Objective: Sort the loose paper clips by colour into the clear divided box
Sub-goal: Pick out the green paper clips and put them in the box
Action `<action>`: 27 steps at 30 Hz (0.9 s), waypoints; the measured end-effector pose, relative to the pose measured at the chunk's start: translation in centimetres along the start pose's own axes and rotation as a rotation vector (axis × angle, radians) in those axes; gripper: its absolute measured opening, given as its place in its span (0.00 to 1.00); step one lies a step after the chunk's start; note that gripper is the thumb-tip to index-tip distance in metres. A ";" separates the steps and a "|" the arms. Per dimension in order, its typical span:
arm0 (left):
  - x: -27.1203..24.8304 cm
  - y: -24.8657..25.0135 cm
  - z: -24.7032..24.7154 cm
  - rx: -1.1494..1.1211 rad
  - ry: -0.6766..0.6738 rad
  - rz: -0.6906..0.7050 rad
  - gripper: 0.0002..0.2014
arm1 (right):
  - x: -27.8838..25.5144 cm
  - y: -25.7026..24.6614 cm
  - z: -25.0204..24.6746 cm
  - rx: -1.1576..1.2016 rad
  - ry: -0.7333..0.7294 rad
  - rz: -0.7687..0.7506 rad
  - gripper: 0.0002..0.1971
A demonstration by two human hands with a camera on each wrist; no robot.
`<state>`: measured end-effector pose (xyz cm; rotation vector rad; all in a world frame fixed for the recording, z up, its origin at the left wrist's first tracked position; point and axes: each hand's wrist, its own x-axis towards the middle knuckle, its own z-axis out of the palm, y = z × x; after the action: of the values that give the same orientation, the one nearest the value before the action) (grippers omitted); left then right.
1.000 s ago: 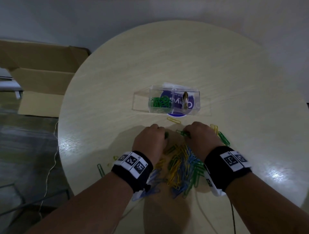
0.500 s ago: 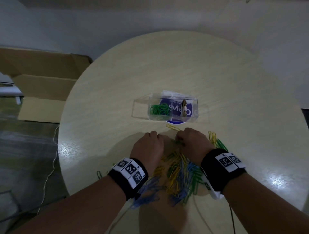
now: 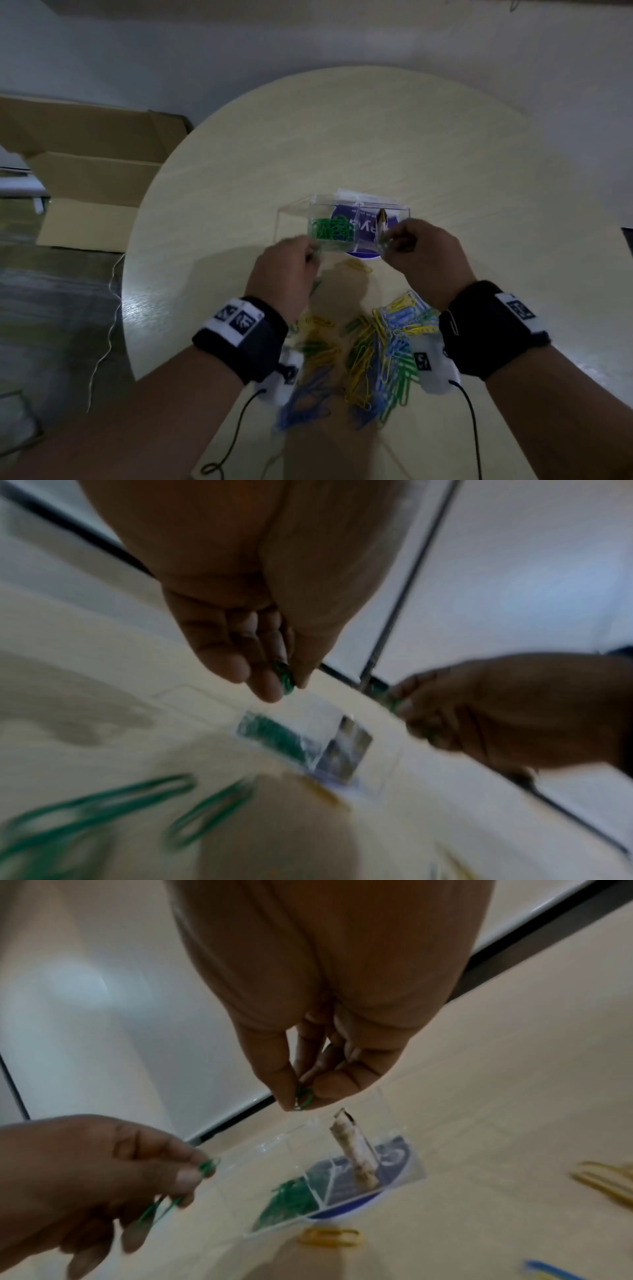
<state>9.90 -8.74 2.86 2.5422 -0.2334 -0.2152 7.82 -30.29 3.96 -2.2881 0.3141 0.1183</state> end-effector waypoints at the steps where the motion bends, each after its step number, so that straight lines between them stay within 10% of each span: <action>1: 0.9 0.5 -0.4 -0.118 0.061 -0.049 0.11 | 0.6 -0.5 0.3 0.026 -0.005 0.005 0.07; 6: 4.5 1.5 -0.6 -0.386 0.085 -0.188 0.16 | 3.6 -2.9 2.2 0.129 0.023 0.067 0.09; 14: 0.1 -3.3 -1.7 -0.185 0.091 -0.053 0.11 | -0.3 -2.7 2.8 -0.013 0.135 -0.032 0.11; 22: -12.3 -10.6 1.0 0.390 -0.217 0.274 0.21 | -9.9 2.1 8.0 -0.558 -0.540 -0.400 0.36; 27: -13.2 -11.9 0.7 0.441 -0.227 0.141 0.32 | -10.5 3.7 7.2 -0.666 -0.423 -0.334 0.43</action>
<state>-1.66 3.46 -3.04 2.9176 -0.6043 -0.4400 -3.20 -25.36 -1.53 -2.8396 -0.3861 0.5991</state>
